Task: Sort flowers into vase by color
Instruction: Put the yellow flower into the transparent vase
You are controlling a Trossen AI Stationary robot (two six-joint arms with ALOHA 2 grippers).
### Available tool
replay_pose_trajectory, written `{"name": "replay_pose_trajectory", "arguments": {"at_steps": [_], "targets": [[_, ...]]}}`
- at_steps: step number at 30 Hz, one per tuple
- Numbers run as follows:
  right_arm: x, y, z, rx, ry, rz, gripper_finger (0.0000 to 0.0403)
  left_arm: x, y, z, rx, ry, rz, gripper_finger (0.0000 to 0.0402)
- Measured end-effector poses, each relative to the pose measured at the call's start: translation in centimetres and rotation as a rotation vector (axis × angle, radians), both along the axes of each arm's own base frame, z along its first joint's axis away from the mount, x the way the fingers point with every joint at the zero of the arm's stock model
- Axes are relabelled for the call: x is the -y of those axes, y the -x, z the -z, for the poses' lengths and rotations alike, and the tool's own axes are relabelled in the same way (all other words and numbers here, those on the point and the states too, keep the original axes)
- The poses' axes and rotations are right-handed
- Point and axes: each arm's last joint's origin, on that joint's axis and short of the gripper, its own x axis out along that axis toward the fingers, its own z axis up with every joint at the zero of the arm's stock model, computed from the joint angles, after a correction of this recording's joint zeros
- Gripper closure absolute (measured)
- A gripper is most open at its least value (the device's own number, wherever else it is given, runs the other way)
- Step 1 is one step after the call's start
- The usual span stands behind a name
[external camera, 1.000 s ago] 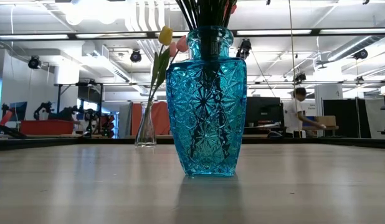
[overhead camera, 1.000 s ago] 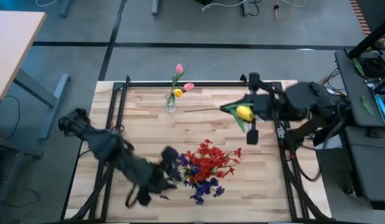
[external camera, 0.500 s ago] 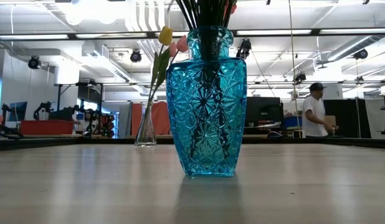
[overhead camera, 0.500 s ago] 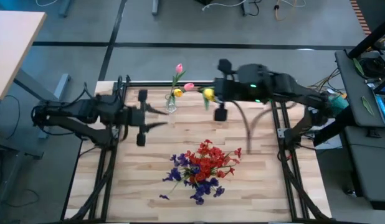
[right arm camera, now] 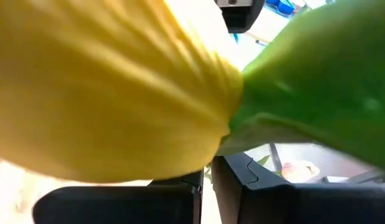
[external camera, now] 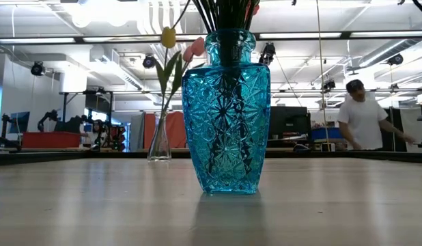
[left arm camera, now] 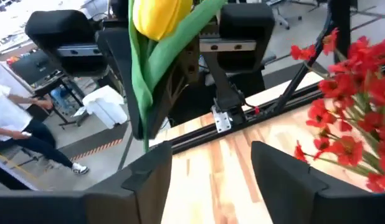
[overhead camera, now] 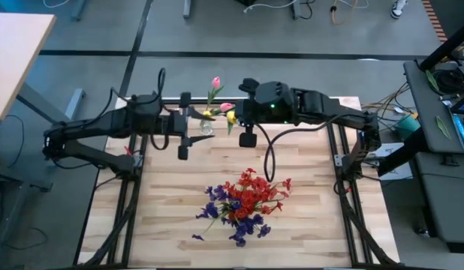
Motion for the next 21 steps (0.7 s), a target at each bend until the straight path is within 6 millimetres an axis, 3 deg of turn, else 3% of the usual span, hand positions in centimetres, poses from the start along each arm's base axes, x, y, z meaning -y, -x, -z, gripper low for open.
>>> {"name": "replay_pose_trajectory", "arguments": {"at_steps": [12,17,21], "targets": [[0.0,1.1,-1.0,0.03,-0.006,0.011,0.039,-1.3,-4.0,-0.5,-0.058,-0.06,-0.094,0.0183],[0.0,1.5,-1.3,0.034,-0.009,0.031,0.039,-2.5,-5.2,-0.8,-0.064,-0.063,-0.122,0.0208],[0.0,1.6,-1.4,0.034,-0.009,0.03,0.039,-2.8,-5.7,-1.0,-0.062,-0.071,-0.127,0.0255]]}}
